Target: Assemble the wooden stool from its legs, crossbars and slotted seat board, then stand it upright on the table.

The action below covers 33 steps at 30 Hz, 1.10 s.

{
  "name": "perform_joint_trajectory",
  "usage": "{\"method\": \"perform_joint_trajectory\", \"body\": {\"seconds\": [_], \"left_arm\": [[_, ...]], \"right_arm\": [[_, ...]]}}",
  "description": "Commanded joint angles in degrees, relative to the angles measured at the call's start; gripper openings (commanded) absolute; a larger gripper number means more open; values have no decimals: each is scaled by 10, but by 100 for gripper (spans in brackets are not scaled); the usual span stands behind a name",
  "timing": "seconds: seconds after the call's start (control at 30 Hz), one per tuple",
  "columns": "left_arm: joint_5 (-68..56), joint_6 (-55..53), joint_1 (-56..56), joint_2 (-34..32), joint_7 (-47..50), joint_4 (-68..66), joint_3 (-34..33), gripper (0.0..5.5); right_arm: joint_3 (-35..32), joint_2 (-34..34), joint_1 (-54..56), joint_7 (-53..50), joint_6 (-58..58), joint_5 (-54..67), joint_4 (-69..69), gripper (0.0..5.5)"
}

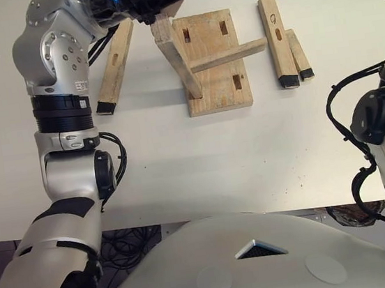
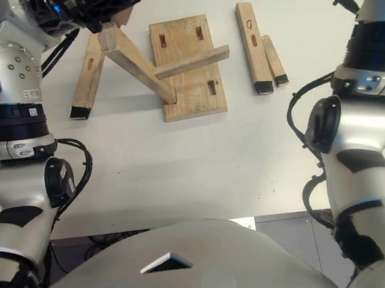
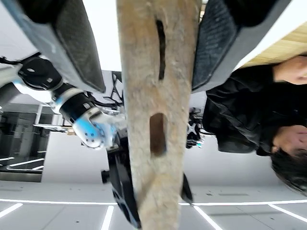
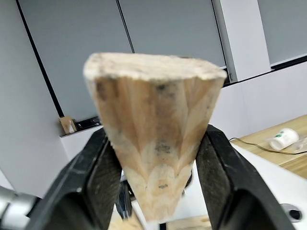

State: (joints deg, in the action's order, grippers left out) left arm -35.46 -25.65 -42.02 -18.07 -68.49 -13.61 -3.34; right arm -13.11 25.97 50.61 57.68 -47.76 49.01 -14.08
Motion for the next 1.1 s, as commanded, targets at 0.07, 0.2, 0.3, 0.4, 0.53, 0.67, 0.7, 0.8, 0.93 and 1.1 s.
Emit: {"method": "perform_joint_trajectory", "body": {"seconds": [0.07, 0.2, 0.3, 0.4, 0.53, 0.67, 0.7, 0.8, 0.93, 1.1], "left_arm": [[-45, 14, -21, -11, 27, 25, -64, 298], [-49, 10, -13, -16, 50, 38, -71, 298], [-41, 12, -5, -16, 74, 47, -68, 298], [-42, 12, 5, -18, 85, 57, -67, 298], [-44, 10, 13, -18, 91, 69, -61, 298], [-42, 12, 18, -17, 92, 71, -55, 298], [-42, 12, 20, -17, 92, 72, -54, 298], [-43, 12, 25, -17, 92, 75, -51, 298], [-44, 12, 28, -17, 96, 78, -50, 298], [-45, 14, 33, -15, 101, 82, -50, 298]], "right_arm": [[14, 69, -30, 22, 88, -98, -69, 210], [25, 92, -60, 63, 119, -131, -89, 210], [44, 115, -100, 103, 137, -156, -83, 209], [55, 136, -131, 135, 159, -179, -85, 209], [54, 147, -152, 167, 148, -175, -72, 209], [54, 149, -159, 177, 143, -174, -66, 209], [52, 151, -160, 180, 138, -171, -62, 209], [52, 159, -163, 189, 130, -170, -50, 209], [56, 171, -163, 202, 125, -172, -37, 209], [65, 177, -158, 216, 115, -170, -26, 209]]}}
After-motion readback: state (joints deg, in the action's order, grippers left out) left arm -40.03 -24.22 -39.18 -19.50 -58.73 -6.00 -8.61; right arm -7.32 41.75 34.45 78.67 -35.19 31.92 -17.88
